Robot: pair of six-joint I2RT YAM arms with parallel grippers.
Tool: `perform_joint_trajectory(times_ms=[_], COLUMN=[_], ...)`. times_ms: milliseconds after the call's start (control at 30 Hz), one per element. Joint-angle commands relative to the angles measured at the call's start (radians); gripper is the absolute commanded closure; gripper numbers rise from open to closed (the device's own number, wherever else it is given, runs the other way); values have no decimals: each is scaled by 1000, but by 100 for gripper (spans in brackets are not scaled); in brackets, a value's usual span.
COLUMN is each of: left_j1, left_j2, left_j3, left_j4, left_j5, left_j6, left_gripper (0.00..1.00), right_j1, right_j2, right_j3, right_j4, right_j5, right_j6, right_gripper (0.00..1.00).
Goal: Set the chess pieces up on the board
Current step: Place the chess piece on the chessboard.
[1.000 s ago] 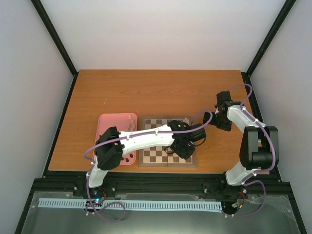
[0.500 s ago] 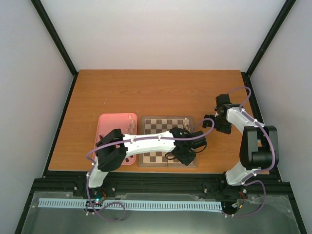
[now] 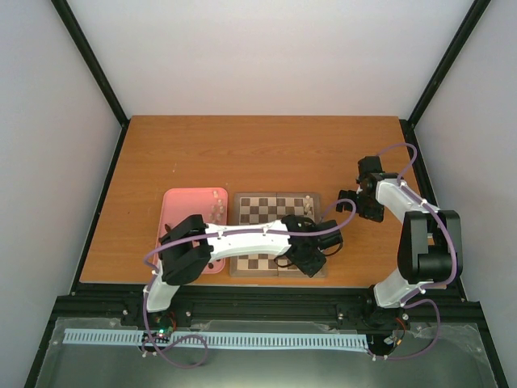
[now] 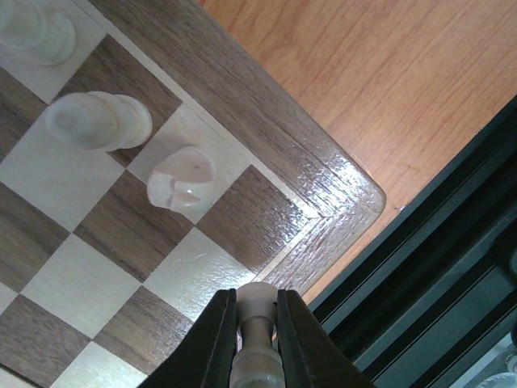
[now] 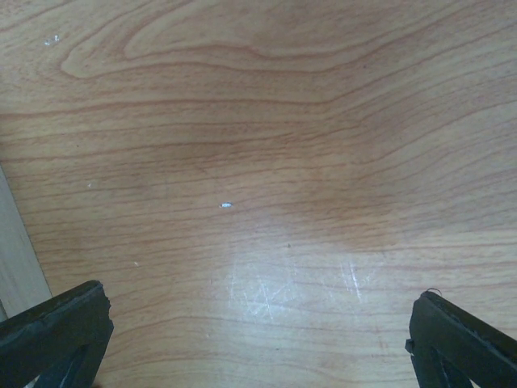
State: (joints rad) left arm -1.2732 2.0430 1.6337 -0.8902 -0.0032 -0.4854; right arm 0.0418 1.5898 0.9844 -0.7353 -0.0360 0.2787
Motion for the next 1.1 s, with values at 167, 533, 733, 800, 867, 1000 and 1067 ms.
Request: perform_joint_trajectory(times_ms=[167, 533, 733, 800, 867, 1000, 1067], left_j1=[-22, -22, -23, -23, -23, -23, -23], left_j2=[19, 79, 100, 105, 106, 111, 112], left_j3=[5, 65, 99, 106, 107, 117, 120], left_j4=[48, 29, 16, 9, 7, -11, -18], left_j5=[12, 4, -3, -6, -12, -29, -38], left_j6=[14, 38, 45, 49, 50, 57, 58], left_gripper=[99, 99, 99, 99, 99, 99, 99], right_j1=[7, 7, 7, 8, 7, 7, 7], right_j2=[-27, -32, -32, -32, -30, -25, -22], right_j3=[-13, -14, -15, -16, -15, -13, -12], right_j4=[14, 12, 10, 10, 11, 14, 14], right_j5=[21, 28, 32, 32, 29, 27, 23], right_j6=[14, 7, 1, 1, 0, 0, 0], right_gripper=[0, 0, 0, 0, 0, 0, 0])
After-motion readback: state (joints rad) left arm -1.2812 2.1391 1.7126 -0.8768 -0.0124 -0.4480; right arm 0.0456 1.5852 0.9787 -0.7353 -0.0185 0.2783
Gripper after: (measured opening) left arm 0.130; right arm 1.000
